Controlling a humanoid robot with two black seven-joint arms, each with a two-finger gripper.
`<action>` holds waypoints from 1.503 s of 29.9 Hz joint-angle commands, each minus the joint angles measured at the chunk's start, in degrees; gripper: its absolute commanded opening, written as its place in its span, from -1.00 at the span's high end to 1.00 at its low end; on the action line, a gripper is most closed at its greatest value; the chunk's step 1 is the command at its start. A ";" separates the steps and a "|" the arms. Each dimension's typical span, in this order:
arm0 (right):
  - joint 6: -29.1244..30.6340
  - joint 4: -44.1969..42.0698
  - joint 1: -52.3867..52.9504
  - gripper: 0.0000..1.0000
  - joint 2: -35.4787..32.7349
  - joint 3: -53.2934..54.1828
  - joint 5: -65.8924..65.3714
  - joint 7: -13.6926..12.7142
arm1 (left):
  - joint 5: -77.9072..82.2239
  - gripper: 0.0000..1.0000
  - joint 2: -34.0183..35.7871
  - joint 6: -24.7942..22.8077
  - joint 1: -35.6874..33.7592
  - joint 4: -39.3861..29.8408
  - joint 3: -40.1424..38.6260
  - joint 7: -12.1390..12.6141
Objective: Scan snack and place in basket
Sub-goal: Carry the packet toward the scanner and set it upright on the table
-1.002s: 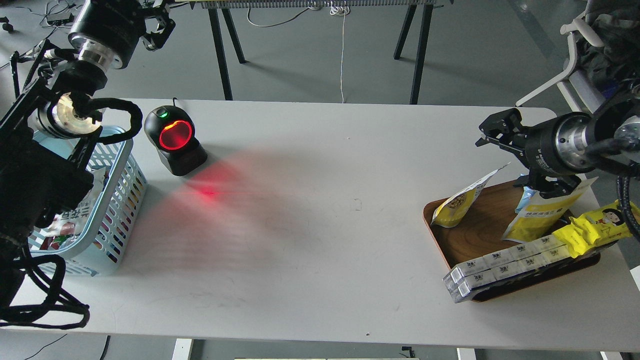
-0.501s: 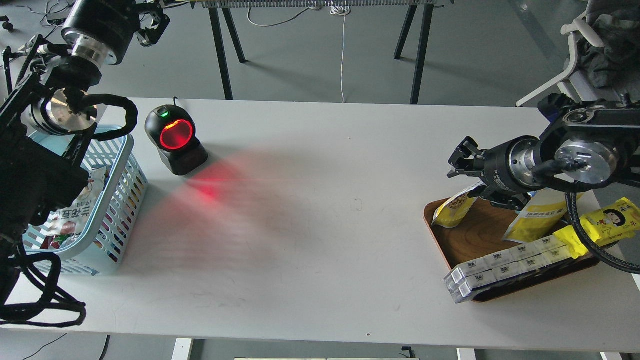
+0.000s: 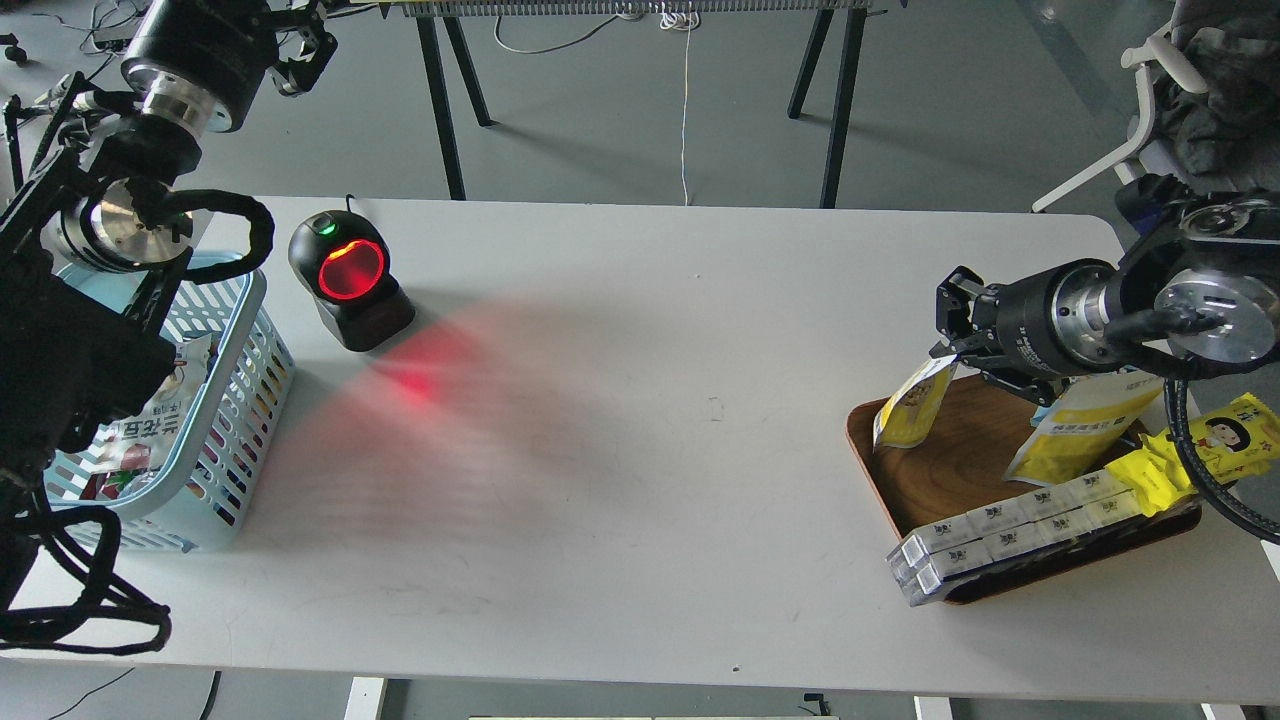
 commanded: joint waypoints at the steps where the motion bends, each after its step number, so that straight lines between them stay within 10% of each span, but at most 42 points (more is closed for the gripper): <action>1: -1.87 0.43 3.92 1.00 -1.25 0.97 0.66 0.00 | 0.08 -1.00 -0.09 0.06 -0.26 0.04 -0.09 0.00; 16: -23.05 -13.28 6.84 1.00 19.30 8.78 15.61 0.00 | 0.09 -1.00 -0.44 0.15 -0.52 0.04 0.18 0.00; 31: -23.29 -29.54 -8.72 1.00 44.71 18.64 15.17 0.00 | 0.17 -1.00 -0.44 0.15 -0.44 0.39 0.35 0.00; 40: -23.29 -33.41 -10.92 0.98 47.44 18.82 14.11 0.00 | 0.26 -1.00 -0.44 0.15 -0.44 0.39 0.35 0.00; 45: -23.29 -33.41 -10.57 0.17 47.44 18.73 14.11 0.00 | 0.26 -1.00 -0.44 0.15 -0.44 0.39 0.35 0.00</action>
